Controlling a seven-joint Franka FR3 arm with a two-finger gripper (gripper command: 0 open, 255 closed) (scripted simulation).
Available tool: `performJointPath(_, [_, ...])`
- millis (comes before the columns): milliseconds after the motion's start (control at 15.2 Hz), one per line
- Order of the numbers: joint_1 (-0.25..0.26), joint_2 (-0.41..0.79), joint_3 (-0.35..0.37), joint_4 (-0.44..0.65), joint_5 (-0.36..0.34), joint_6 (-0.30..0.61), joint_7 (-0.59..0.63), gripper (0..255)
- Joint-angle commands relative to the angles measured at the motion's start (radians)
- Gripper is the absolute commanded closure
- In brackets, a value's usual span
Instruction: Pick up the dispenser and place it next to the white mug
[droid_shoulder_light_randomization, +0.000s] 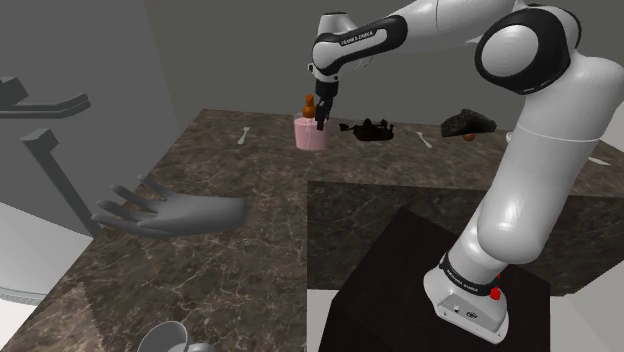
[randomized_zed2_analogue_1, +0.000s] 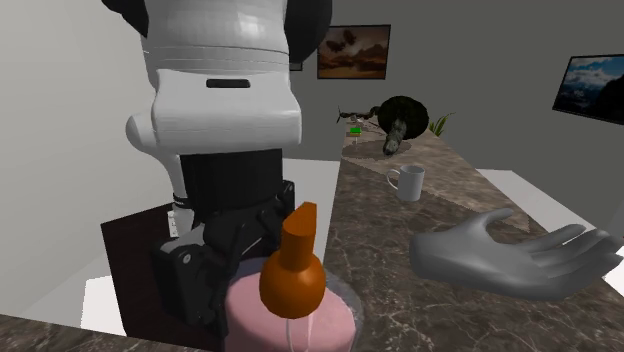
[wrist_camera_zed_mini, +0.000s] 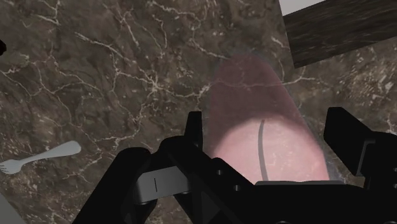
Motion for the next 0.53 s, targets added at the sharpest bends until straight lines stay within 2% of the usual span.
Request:
performJointPath(0, [0.000,-0.009,0.000,0.019,-0.002,-0.028,0.000,255])
performJointPath(462, [0.001,-0.026,-0.001,0.093,-0.005,-0.118,0.001,255])
